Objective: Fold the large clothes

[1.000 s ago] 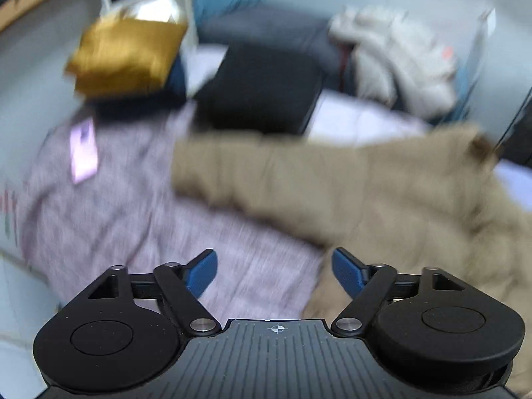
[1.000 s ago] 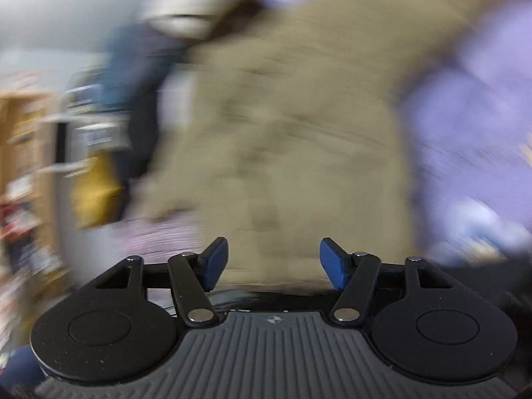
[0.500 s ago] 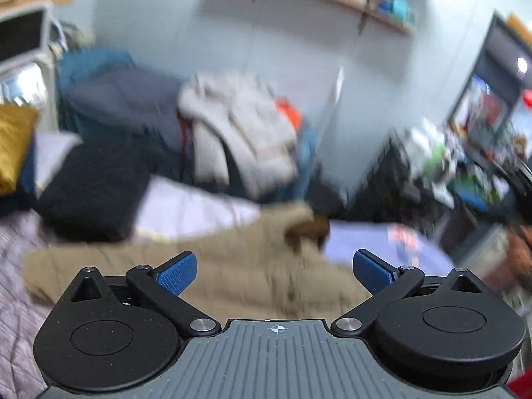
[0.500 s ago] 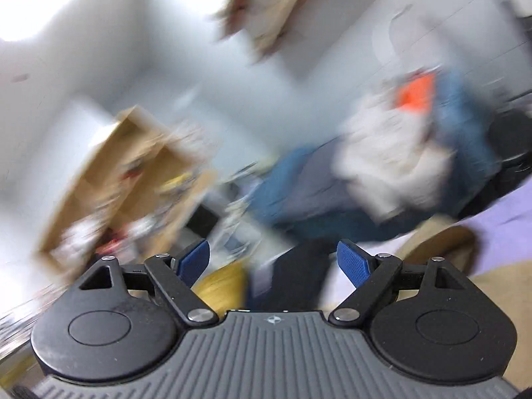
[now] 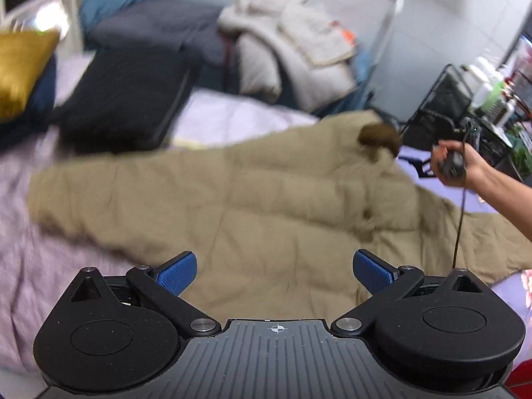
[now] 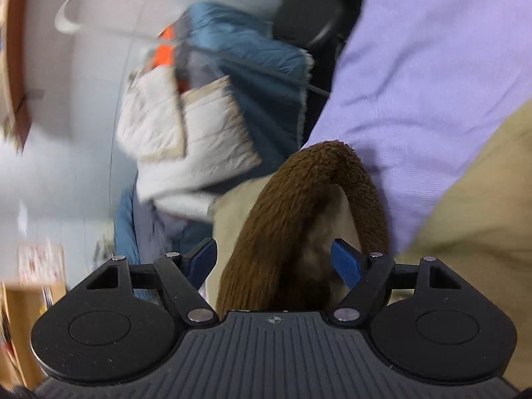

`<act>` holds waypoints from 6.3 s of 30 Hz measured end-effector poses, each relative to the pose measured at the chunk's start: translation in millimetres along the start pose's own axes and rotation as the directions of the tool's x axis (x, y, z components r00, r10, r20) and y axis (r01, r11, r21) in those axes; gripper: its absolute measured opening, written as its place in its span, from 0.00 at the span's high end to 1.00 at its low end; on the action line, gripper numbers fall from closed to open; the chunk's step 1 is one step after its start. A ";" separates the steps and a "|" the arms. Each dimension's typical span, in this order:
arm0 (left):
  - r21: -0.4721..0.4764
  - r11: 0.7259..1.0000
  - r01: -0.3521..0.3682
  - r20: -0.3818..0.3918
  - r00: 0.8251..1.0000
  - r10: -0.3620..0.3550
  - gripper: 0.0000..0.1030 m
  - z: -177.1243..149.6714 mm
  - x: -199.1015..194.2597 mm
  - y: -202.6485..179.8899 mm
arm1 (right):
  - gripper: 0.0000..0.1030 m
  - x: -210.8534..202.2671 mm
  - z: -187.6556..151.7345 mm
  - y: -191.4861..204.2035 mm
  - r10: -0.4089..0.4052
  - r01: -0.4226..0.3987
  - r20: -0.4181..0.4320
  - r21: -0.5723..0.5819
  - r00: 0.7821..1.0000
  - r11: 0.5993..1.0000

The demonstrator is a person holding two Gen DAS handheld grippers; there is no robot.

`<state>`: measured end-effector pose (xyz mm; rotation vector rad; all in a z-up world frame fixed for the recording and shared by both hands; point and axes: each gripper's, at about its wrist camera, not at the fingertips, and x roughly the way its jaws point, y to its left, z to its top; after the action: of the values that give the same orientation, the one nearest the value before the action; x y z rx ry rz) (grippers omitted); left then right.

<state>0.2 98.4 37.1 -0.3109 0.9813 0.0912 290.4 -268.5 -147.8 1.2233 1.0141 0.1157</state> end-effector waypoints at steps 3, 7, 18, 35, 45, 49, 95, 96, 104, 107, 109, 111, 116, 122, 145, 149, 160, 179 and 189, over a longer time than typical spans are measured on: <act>-0.130 0.991 0.041 -0.068 0.996 -0.050 0.00 -12.0 10.4 23.1 | 0.24 33.9 5.2 -17.4 -0.032 0.024 0.050 0.146 0.998 0.989; -0.190 0.981 0.027 -0.082 0.996 -0.044 0.00 -17.3 19.2 36.1 | 0.64 50.9 8.3 -7.5 0.005 -0.015 0.067 0.150 0.998 0.989; -0.115 0.988 0.103 -0.072 0.991 -0.112 0.00 0.9 50.3 32.6 | 0.83 -107.3 -124.1 205.9 0.389 -0.029 0.190 -0.870 0.902 0.493; 0.043 0.999 0.007 0.041 0.999 -0.009 0.00 61.2 119.2 19.6 | 0.22 -70.0 -179.8 72.1 -0.024 0.093 0.091 -0.907 0.996 0.410; -0.027 0.996 -0.090 0.142 0.986 0.092 0.00 136.7 206.7 -13.0 | 0.17 -74.2 -68.0 41.9 -0.093 0.246 0.235 -0.781 0.967 0.574; -0.018 0.986 -0.163 0.119 0.979 0.164 0.00 156.6 245.7 -11.3 | 0.18 -33.0 -41.8 41.6 -0.129 0.280 0.252 -0.774 0.959 0.568; -0.289 0.957 -0.034 -0.062 0.998 0.017 0.20 73.2 213.3 55.8 | 0.94 -136.7 -126.2 -25.0 -0.085 0.283 0.270 -0.896 0.959 0.342; -0.262 0.965 -0.032 -0.053 0.998 0.019 0.06 74.4 210.9 47.1 | 0.93 -131.4 -122.1 -22.7 -0.074 0.219 0.207 -0.879 0.976 0.423; -0.099 0.995 -0.027 0.046 0.998 0.031 0.00 84.9 175.8 5.6 | 0.32 -44.2 -90.3 66.6 0.083 0.014 0.107 -0.688 0.991 0.725; -0.065 0.997 -0.043 0.039 0.998 0.046 0.00 82.3 166.4 11.3 | 0.32 4.5 -86.1 110.8 0.000 0.147 0.182 -0.792 0.983 0.592; -0.052 0.997 -0.059 0.024 0.998 0.060 0.00 74.8 161.1 19.9 | 0.33 39.8 -92.5 134.4 -0.075 0.263 0.253 -0.902 0.965 0.343; -0.073 0.995 -0.062 -0.002 0.998 0.062 0.00 62.8 156.6 32.5 | 0.33 73.7 -106.3 145.6 -0.159 0.343 0.332 -0.938 0.930 0.048; -0.155 0.985 -0.071 -0.058 0.996 0.063 0.00 46.9 151.5 62.0 | 0.28 125.5 -120.9 130.7 -0.232 0.242 0.355 -0.882 0.906 -0.405; -0.175 0.981 -0.079 -0.067 0.995 0.068 0.00 43.5 144.7 70.5 | 0.80 150.4 -110.6 122.6 -0.310 0.144 0.317 -0.869 0.896 -0.473; 0.047 0.999 -0.014 0.115 0.993 0.008 0.00 95.5 116.3 -0.8 | 0.81 -84.0 -326.3 -40.4 -0.305 0.000 0.139 -0.909 0.942 -0.417; 0.141 0.990 0.025 0.063 0.997 -0.035 0.00 86.4 132.9 -34.4 | 0.50 -65.3 -324.4 -52.2 -0.338 0.039 0.145 -0.953 0.930 -0.301; 0.275 0.955 0.113 0.123 0.981 -0.151 0.00 110.3 149.1 -92.4 | 0.30 -167.5 -240.7 24.6 -0.043 0.153 0.151 -0.986 0.988 0.064; 0.554 0.829 -0.069 0.031 0.998 0.063 0.00 11.4 301.3 -111.5 | 0.29 -32.3 -223.8 -75.4 -0.204 0.284 0.250 -0.945 0.947 0.163; 0.417 0.909 -0.013 0.052 0.999 -0.010 0.00 6.1 215.6 -80.1 | 0.19 -119.2 -228.6 -40.5 -0.152 0.237 0.206 -0.944 0.967 0.230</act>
<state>142.3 10.2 -120.9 0.0865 0.9225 -0.1099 45.4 -188.0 -107.8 -0.1030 0.7620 0.4367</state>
